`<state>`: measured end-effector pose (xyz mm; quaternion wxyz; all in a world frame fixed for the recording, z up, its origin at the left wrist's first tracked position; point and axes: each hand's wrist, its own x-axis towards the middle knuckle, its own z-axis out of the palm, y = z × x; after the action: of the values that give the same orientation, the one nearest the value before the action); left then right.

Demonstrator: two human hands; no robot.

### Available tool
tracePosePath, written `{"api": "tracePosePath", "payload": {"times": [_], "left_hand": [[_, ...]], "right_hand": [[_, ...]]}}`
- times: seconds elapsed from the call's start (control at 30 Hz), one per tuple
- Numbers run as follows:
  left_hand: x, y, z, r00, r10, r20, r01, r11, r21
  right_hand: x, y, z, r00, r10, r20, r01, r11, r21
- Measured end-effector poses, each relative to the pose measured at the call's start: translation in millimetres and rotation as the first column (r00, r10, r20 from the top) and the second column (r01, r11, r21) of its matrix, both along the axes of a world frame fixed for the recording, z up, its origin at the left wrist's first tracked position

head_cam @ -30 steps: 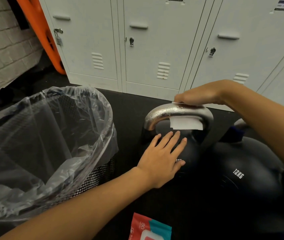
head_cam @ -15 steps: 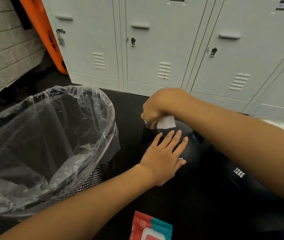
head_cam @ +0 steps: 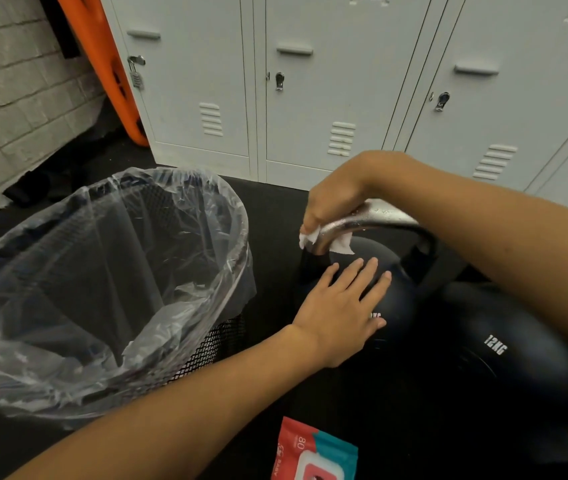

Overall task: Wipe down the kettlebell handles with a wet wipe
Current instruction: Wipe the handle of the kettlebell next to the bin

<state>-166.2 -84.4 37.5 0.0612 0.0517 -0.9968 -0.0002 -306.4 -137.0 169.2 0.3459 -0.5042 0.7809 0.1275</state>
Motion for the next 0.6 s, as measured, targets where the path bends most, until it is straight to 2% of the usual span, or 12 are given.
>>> {"api": "tracePosePath", "payload": {"times": [0.1,0.2,0.3,0.33,0.4,0.5,0.6], "left_hand": [[3.4,-0.3,1.3,0.995,-0.007,-0.104,0.018,0.994,0.105],[13.6,2.3,7.9,0.947,-0.039,-0.319,0.128,0.956,0.265],[29.4,-1.7,22.0,0.813,-0.06,-0.579,0.259,0.928,0.268],[33.0,-4.6,27.6,0.757,-0.014,-0.654,0.258,0.925,0.278],[33.7,-10.1,42.1,0.637,0.217,-0.74,0.209,0.875,0.437],[18.7,-16.3,68.6,0.477,0.609,-0.634,0.154,0.652,0.742],[-8.2,-24.1,95.6,0.417,0.79,-0.448,0.139,0.432,0.891]], "right_hand": [[14.4,23.6,31.2,0.995,0.029,0.091,-0.029,1.0,-0.004],[11.5,40.1,44.3,0.988,0.0,0.157,0.005,1.0,-0.03],[2.2,42.1,41.2,0.966,-0.095,0.241,0.119,0.989,-0.085],[0.7,40.8,40.6,0.957,-0.125,0.263,0.158,0.982,-0.108],[0.1,38.3,40.9,0.936,-0.17,0.307,0.209,0.973,-0.099],[0.3,34.7,43.2,0.921,-0.175,0.347,0.206,0.977,-0.054],[0.0,34.8,43.6,0.911,-0.191,0.367,0.251,0.96,-0.124]]}}
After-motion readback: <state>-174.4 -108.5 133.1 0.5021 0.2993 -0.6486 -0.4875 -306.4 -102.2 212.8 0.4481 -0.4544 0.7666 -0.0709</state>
